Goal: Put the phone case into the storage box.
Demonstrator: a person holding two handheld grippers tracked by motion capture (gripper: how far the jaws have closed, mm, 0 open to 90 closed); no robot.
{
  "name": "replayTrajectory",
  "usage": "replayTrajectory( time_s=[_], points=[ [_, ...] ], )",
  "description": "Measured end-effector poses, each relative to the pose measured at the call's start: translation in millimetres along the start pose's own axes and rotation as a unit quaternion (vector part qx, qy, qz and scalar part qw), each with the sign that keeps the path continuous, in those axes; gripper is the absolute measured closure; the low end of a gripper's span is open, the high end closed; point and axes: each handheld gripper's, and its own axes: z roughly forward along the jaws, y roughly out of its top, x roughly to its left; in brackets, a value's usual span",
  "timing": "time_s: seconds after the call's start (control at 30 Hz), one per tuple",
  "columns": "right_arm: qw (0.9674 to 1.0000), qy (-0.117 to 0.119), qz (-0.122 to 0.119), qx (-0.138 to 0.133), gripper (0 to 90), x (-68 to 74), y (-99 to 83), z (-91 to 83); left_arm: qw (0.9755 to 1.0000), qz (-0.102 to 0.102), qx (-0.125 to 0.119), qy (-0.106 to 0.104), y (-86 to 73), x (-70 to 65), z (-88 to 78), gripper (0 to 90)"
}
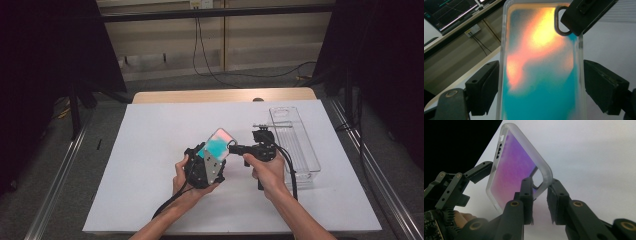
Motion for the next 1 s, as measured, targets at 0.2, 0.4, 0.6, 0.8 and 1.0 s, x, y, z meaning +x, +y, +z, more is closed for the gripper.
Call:
replayTrajectory(
  time_s=[0.2, 0.4, 0.6, 0.8, 1.0],
  points=[
    [1.0000, 0.006, 0.006, -0.005, 79.2, 0.0, -2.1, 0.0, 0.9999, -0.008, 0.006, -0.005, -2.0, 0.9, 3.3, 17.2],
    [0.9996, 0.025, 0.013, -0.007, 82.4, -1.8, -2.6, -0.7, 0.9994, -0.023, 0.010, -0.025, -2.8, 5.8, 5.8, 17.0],
    [0.9994, 0.030, 0.012, -0.015, 83.3, 0.2, -2.6, -4.2, 0.9987, -0.032, 0.004, -0.041, -2.0, 8.2, 5.4, 16.1],
    [0.9995, 0.019, 0.004, -0.024, 85.1, -1.4, -1.9, -6.9, 0.9960, -0.060, 0.003, -0.066, 0.4, 13.4, 2.6, 18.6],
    [0.9995, 0.007, -0.002, -0.032, 85.3, -4.5, 0.2, -10.6, 0.9947, -0.073, -0.001, -0.072, 0.0, 19.0, 2.6, 11.1]
  ],
)
